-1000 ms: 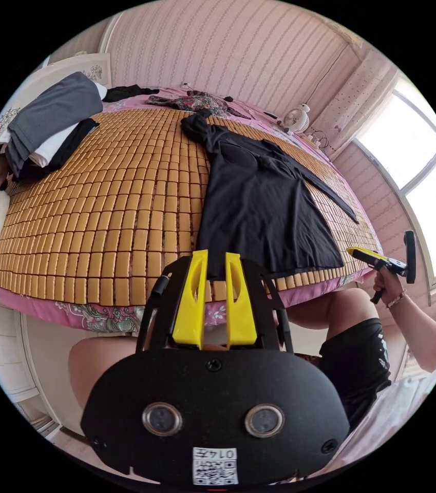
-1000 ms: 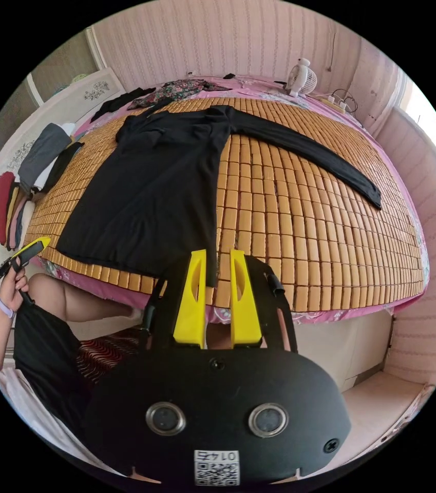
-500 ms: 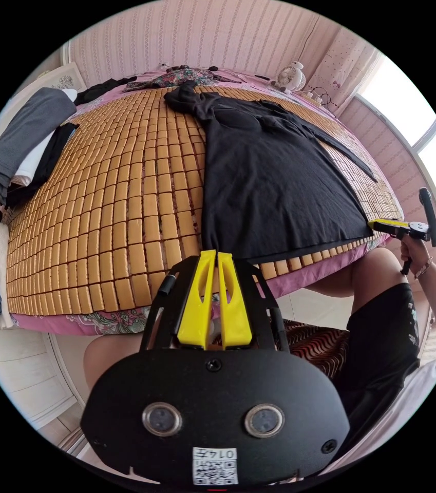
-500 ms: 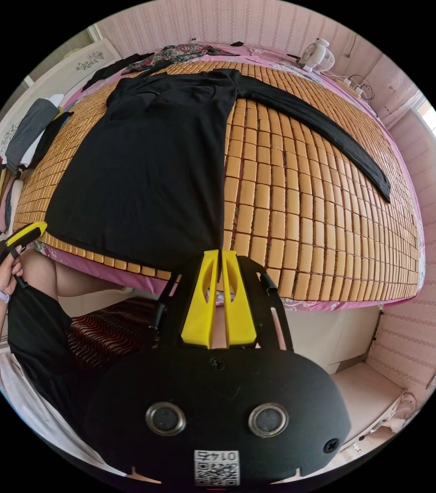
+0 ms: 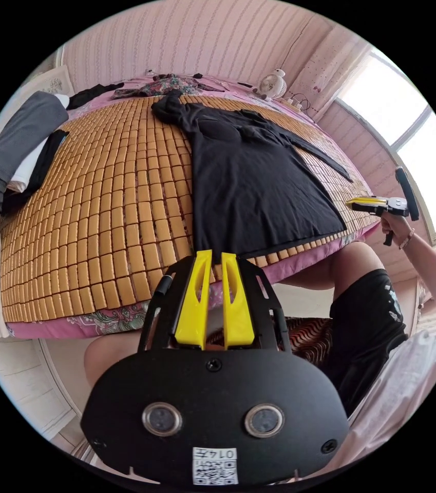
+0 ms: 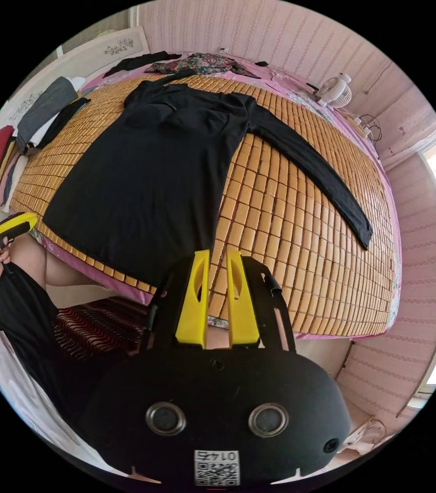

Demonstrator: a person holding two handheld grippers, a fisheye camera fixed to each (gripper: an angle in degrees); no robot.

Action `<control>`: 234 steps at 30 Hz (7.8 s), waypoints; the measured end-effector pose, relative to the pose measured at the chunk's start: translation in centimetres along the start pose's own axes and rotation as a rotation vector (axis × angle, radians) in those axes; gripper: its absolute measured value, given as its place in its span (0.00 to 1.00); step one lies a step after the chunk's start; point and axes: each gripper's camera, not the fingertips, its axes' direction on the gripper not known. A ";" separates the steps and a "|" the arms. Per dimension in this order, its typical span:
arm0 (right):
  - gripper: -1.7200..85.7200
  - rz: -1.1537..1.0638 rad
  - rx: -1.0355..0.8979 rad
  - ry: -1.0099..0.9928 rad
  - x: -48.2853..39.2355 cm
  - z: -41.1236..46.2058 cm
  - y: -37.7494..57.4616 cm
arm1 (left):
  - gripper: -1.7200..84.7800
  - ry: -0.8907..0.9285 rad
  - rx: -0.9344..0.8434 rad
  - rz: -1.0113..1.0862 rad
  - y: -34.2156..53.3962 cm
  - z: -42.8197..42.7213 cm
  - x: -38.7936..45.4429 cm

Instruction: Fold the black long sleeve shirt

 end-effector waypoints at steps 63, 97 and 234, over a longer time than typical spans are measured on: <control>0.06 -0.189 0.290 -0.430 -8.8 17.9 -36.3 | 0.06 -0.296 -0.021 0.448 -14.6 -4.4 -7.9; 0.05 -0.301 0.045 -0.208 -18.6 26.5 -42.7 | 0.05 -0.338 0.017 0.034 -7.8 -11.8 -13.9; 0.03 0.210 -0.129 -0.264 7.2 -1.8 11.5 | 0.01 -0.099 -0.189 -0.043 -1.5 -2.7 8.0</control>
